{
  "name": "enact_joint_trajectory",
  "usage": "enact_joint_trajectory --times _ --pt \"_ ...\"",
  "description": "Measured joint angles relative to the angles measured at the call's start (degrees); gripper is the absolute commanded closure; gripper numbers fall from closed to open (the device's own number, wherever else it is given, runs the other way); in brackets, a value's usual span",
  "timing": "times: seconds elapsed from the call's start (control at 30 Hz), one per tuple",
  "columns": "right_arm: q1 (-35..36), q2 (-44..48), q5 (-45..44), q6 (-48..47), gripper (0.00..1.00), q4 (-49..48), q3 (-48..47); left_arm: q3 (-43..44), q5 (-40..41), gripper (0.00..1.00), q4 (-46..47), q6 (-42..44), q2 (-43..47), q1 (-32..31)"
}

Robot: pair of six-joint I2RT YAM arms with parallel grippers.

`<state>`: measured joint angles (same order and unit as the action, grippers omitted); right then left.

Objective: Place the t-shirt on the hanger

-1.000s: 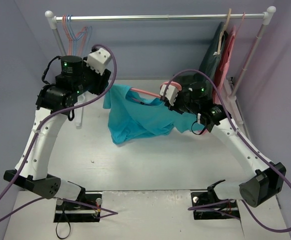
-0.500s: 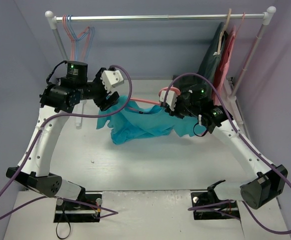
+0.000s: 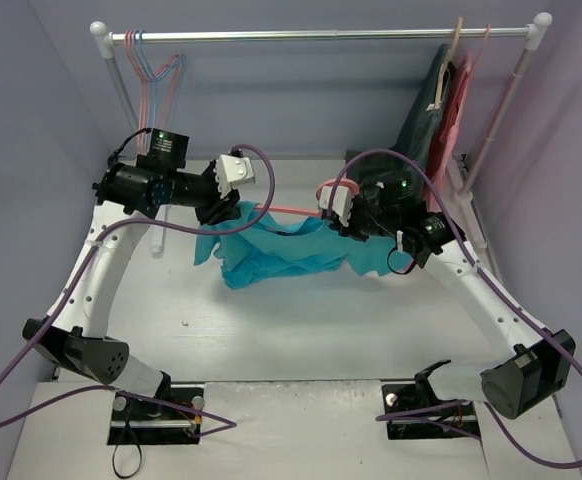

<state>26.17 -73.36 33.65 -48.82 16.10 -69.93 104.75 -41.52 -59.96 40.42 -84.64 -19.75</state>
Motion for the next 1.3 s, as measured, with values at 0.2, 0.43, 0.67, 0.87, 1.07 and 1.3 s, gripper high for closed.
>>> enact_joint_trajectory --times 0.2,0.43,0.67,0.87,1.07,1.3 --pt "0.0 0.0 0.63 -0.79 1.0 1.36 0.0 -0.11 -2.34 0.75 -1.99 0.85 -0.79 0.0" --pt "-0.04 -0.04 1.64 -1.05 1.0 2.58 -0.11 -0.33 -4.96 0.72 -3.52 0.96 -2.14 -0.22" --pt "0.07 -0.94 1.77 -1.64 1.0 3.17 -1.51 -0.63 -5.35 0.69 -4.13 0.92 -3.54 -2.47" --pt "0.13 -1.88 2.01 -1.86 1.0 3.61 -1.86 -1.18 -5.16 0.75 -4.0 0.68 -3.56 -2.69" --pt "0.39 -3.37 2.36 -2.1 1.0 4.35 -3.08 -1.18 -5.18 0.8 -3.17 0.42 -3.76 -3.8" --pt "1.68 -5.33 2.36 -2.71 1.0 5.97 -5.29 -1.36 -4.98 0.81 -2.38 0.07 -4.31 -5.97"
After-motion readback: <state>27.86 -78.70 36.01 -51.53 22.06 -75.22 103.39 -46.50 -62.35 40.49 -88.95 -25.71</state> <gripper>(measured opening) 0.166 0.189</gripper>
